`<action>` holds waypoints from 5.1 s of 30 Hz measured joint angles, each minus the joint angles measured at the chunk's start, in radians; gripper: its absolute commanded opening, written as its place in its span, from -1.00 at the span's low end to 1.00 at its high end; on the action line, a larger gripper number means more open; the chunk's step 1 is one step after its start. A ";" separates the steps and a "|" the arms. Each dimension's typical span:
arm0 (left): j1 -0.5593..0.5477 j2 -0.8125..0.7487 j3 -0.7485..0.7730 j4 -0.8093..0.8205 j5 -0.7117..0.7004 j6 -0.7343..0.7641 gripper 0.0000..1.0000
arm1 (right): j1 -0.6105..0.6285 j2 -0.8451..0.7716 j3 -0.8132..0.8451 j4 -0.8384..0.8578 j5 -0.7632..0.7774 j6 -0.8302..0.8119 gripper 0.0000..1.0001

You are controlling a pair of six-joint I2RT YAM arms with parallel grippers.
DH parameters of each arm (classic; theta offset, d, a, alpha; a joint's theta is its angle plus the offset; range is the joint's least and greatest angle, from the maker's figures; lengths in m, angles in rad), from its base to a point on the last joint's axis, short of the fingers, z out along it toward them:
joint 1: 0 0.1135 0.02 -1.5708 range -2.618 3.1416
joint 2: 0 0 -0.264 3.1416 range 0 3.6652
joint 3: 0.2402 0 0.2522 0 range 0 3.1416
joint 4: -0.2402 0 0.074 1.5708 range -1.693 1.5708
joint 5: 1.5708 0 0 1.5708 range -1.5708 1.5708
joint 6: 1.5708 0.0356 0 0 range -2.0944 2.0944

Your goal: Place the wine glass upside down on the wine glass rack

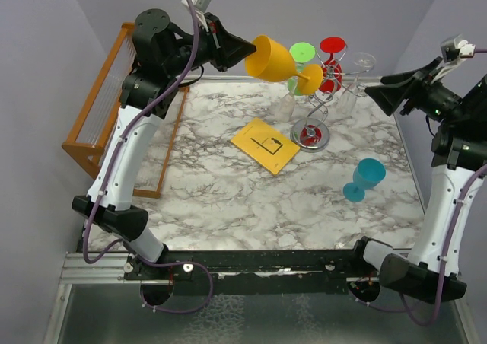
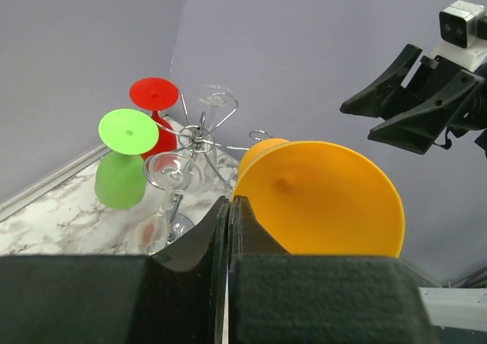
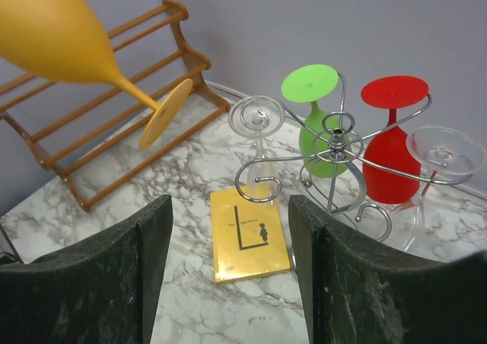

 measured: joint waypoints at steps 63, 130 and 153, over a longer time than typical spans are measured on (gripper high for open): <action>-0.035 -0.158 -0.252 -0.064 -0.225 0.269 0.66 | 0.398 0.252 0.117 0.008 0.494 -0.046 -0.98; 0.005 -0.232 -0.389 -0.113 -0.306 0.432 0.84 | 0.469 0.212 0.031 -0.260 0.556 -1.593 -0.98; 0.010 -0.232 -0.389 -0.111 -0.297 0.431 0.84 | 0.505 0.248 0.031 -0.253 0.496 -1.590 -0.98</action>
